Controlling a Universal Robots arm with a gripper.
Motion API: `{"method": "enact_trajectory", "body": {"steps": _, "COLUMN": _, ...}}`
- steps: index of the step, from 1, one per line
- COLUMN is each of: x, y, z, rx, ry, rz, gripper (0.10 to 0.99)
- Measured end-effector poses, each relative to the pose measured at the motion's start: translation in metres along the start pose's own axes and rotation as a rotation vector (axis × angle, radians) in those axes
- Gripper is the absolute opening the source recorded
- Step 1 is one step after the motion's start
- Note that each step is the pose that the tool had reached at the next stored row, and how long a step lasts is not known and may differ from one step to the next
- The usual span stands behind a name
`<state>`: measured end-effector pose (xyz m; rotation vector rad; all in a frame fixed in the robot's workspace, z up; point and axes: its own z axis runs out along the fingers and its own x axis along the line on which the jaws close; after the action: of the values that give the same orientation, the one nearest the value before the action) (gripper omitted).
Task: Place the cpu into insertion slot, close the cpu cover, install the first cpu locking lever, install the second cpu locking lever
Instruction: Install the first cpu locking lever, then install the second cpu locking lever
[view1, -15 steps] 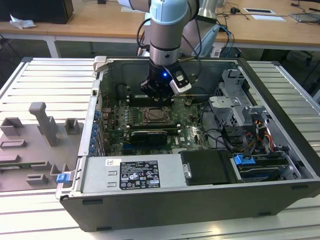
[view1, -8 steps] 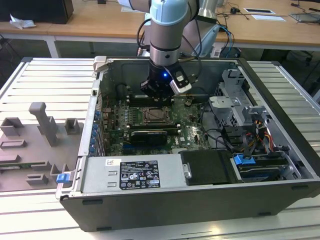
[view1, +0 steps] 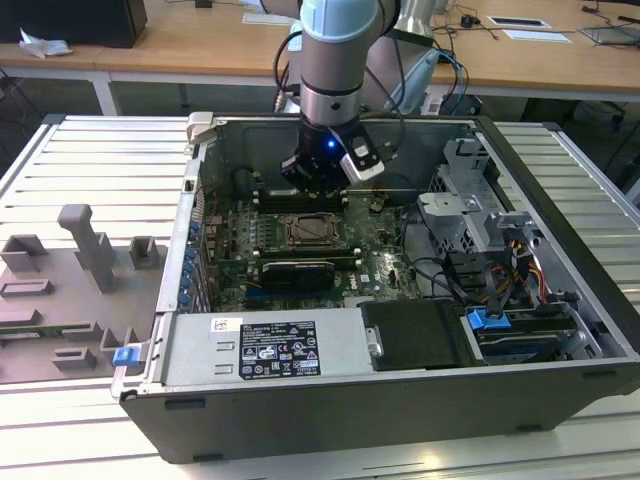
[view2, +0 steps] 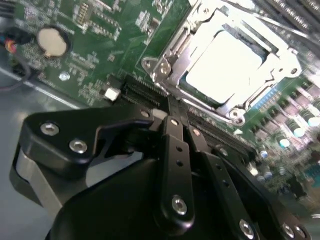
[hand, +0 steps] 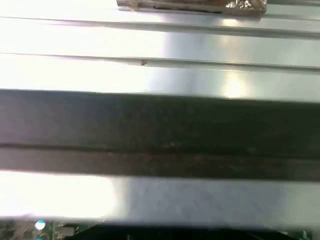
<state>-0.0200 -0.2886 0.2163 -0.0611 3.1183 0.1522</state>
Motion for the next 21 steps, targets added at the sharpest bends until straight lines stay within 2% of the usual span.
{"method": "enact_trajectory", "body": {"steps": 2, "x": -0.0001, "y": 0.0004, "z": -0.0041, "rx": 0.0, "ry": 0.0, "rz": 0.0, "gripper": 0.106}}
{"method": "enact_trajectory", "body": {"steps": 21, "x": 0.0002, "y": -0.0075, "z": -0.0049, "rx": 0.0, "ry": 0.0, "rz": 0.0, "gripper": 0.106}}
